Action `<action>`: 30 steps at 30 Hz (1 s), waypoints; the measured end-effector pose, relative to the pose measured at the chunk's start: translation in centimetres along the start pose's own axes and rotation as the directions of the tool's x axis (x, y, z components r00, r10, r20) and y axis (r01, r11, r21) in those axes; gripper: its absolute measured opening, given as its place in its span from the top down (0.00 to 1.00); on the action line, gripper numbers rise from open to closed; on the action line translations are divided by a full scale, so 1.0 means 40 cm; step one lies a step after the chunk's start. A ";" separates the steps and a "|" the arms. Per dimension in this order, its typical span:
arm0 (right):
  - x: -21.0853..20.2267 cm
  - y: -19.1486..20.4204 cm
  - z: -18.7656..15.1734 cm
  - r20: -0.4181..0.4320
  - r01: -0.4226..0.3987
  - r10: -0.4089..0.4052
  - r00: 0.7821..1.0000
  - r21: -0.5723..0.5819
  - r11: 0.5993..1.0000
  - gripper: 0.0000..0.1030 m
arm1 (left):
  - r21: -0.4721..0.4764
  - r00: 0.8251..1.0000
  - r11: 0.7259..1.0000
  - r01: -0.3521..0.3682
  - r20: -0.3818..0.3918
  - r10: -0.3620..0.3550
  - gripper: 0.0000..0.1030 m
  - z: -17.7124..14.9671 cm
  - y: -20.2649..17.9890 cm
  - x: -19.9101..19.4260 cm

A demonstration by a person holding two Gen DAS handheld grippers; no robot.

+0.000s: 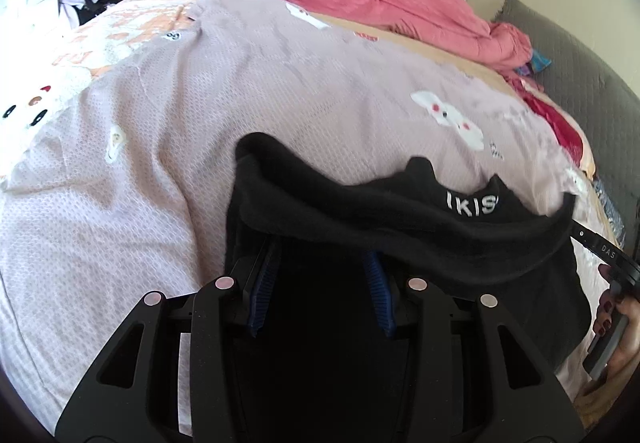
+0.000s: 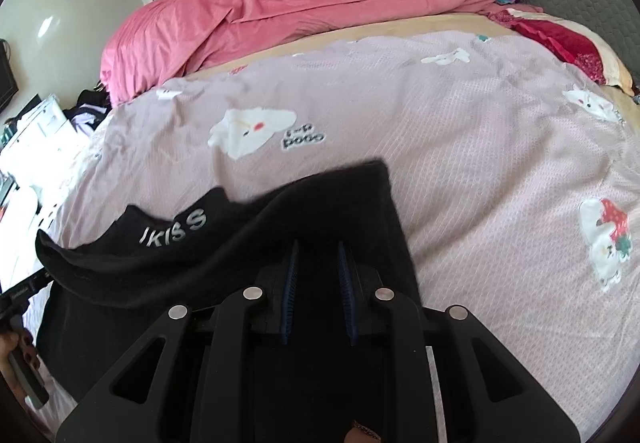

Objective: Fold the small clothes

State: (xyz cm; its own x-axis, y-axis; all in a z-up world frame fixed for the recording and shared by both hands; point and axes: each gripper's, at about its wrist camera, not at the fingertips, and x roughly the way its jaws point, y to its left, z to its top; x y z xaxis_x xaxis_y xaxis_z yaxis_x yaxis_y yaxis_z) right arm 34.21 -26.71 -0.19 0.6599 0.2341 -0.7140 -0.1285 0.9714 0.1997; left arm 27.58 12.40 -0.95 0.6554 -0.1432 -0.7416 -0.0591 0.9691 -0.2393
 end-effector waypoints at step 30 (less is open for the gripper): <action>-0.042 -0.078 -0.040 0.070 -0.038 0.033 0.997 0.072 0.997 0.93 | -0.087 0.995 0.993 0.084 0.067 -0.079 0.95 -0.002 0.087 -0.049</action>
State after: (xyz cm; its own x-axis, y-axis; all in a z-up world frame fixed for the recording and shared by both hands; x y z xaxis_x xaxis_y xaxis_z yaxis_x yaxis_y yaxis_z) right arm 32.32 -30.08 -0.71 0.7055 0.2623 -0.6584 -0.0994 0.9564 0.2745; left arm 26.02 16.05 -0.41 0.7074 -0.2051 -0.6765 -0.0688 0.9325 -0.3546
